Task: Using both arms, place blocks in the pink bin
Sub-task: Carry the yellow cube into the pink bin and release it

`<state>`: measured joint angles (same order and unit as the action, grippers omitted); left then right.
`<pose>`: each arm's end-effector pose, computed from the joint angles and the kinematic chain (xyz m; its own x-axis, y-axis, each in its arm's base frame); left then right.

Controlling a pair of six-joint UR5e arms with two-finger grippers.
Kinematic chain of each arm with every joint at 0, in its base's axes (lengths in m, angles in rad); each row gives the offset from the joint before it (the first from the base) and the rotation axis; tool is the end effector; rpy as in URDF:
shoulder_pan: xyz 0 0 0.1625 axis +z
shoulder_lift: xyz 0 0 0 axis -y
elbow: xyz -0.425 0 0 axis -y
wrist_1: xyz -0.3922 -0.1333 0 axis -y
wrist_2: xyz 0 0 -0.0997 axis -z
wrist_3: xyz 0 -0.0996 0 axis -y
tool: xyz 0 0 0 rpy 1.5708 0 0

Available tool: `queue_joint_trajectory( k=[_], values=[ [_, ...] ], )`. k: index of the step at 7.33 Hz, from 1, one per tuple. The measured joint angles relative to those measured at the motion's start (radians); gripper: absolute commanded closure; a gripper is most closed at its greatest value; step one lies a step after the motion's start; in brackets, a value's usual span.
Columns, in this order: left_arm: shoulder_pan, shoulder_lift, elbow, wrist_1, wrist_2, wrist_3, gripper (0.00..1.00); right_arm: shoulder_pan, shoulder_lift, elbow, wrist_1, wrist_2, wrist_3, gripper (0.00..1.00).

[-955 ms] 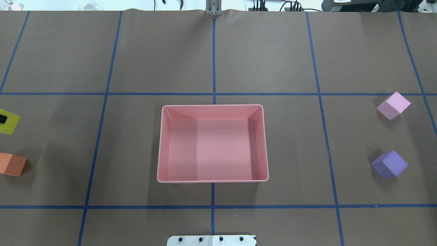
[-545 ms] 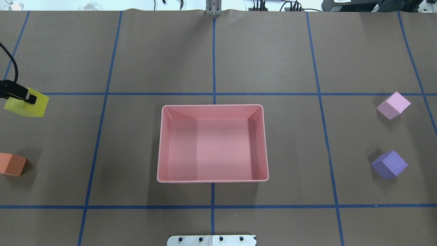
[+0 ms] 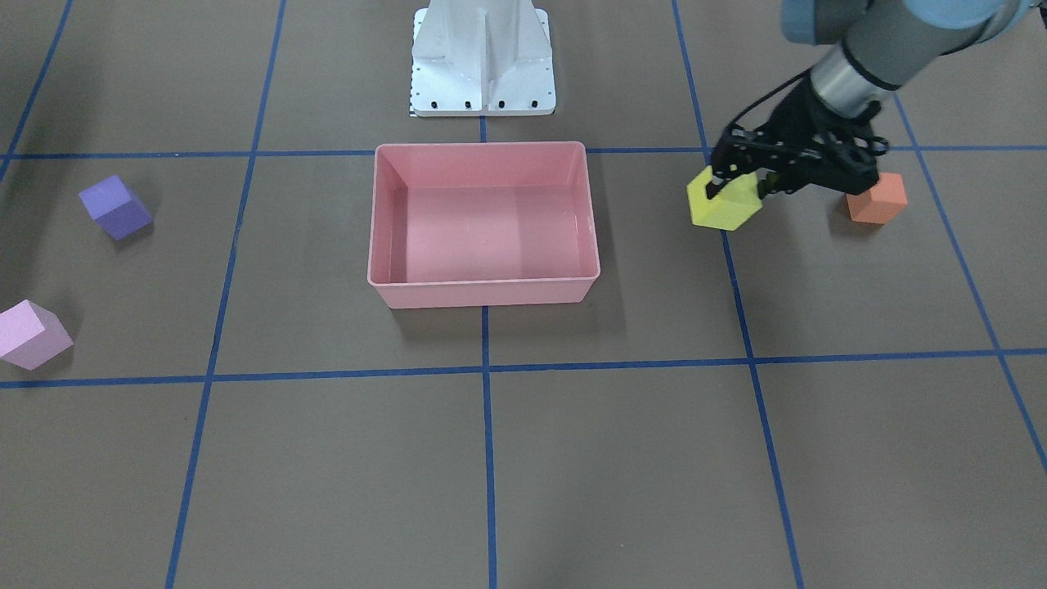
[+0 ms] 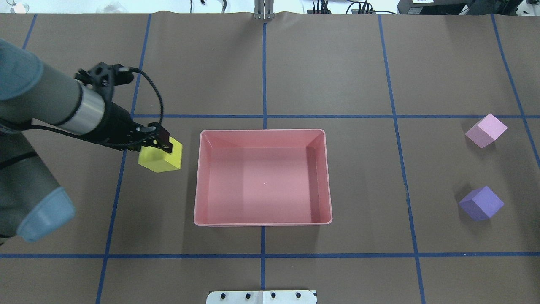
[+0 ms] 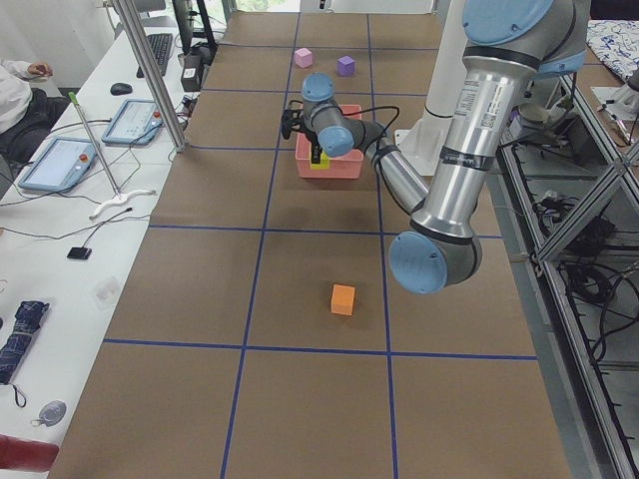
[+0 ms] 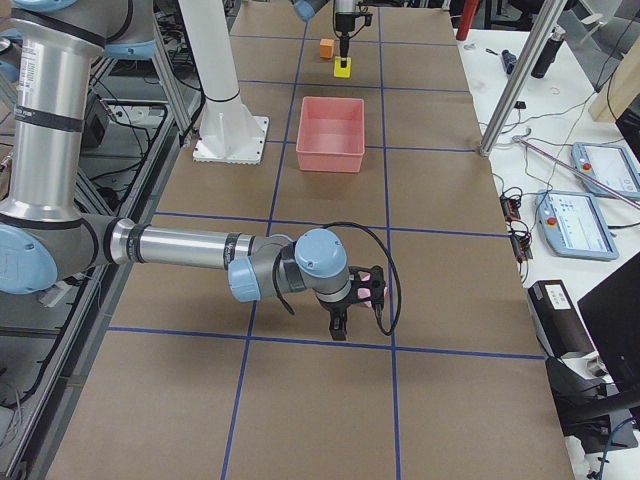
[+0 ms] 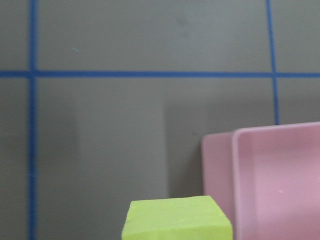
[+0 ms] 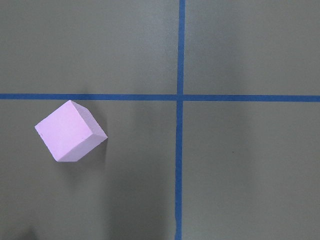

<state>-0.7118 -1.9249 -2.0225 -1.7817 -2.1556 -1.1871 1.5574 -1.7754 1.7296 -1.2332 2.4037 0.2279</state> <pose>0.3593 -0.4134 0.2371 0.4403 0.0324 -0.8973 0.0263 0.9985 0.0490 0.0540 -0.4210 0.6321 0.6554 0.0003 0.7553 -0.1388 0.9830 0.1201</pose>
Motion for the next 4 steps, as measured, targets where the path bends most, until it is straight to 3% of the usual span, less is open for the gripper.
queue_joint_trajectory(
  k=[1, 2, 3, 4],
  values=[
    [0.092, -0.1, 0.003, 0.078, 0.072, -0.073, 0.94, -0.02, 0.004, 0.0, 0.01, -0.017, 0.021, 0.0],
    [0.182, -0.209, 0.021, 0.166, 0.151, -0.121, 0.36, -0.04, 0.012, -0.001, 0.013, -0.033, 0.029, 0.0],
    [0.252, -0.296, 0.058, 0.224, 0.229, -0.148, 0.0, -0.059, 0.023, -0.005, 0.015, -0.043, 0.033, 0.0],
    [0.297, -0.347, 0.097, 0.246, 0.29, -0.159, 0.0, -0.086, 0.042, -0.009, 0.016, -0.051, 0.031, 0.0]
  ],
)
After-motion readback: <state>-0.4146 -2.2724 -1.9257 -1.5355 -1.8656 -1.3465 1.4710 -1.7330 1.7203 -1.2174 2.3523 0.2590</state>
